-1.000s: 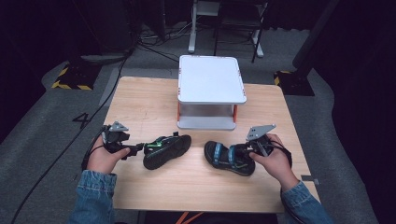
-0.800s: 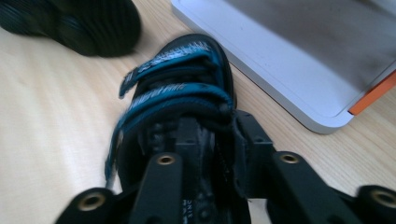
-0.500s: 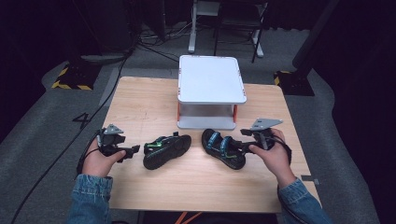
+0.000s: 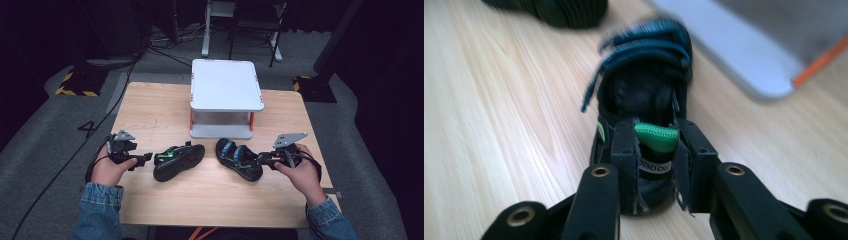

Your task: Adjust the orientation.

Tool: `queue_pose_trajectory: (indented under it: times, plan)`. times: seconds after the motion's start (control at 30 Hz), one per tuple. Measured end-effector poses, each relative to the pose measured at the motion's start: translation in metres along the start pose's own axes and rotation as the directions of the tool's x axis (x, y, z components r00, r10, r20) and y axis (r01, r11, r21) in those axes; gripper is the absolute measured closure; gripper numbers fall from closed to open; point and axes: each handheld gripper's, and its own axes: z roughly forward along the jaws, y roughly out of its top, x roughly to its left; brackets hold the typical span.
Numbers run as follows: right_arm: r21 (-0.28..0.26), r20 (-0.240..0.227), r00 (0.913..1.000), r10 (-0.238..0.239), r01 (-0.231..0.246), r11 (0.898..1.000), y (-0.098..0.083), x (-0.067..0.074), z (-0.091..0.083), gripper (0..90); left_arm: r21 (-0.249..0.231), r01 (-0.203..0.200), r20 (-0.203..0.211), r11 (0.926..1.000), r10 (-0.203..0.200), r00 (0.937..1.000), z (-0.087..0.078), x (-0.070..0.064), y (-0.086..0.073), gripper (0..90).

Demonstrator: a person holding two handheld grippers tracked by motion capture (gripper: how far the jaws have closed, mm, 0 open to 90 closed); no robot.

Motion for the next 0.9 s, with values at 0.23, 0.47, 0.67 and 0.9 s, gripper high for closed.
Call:
queue_pose_trajectory:
  times: [0.23,0.47,0.67,0.9]
  plan:
    - [-0.055,-0.116,0.9914,-0.060,0.054,0.997,0.016,0.036,0.003,86.6,-0.005,-0.004,-0.001,1.0000,0.004,1.0000,0.000,0.000,0.001,26.3]
    - [0.031,-0.172,0.9715,-0.163,0.171,0.985,0.020,0.069,0.023,87.6,-0.011,-0.007,0.008,0.9999,0.007,0.9999,0.001,0.000,0.005,26.3]
    - [0.069,-0.189,0.9665,-0.174,0.189,0.979,0.017,0.075,0.017,87.2,-0.024,-0.003,0.018,0.9997,0.004,0.9998,0.005,0.003,0.010,26.4]
    - [0.031,-0.181,0.9744,-0.134,0.142,0.989,0.013,0.072,0.014,61.4,-0.036,0.010,-0.013,0.9993,-0.010,0.9999,0.004,0.006,0.014,26.3]
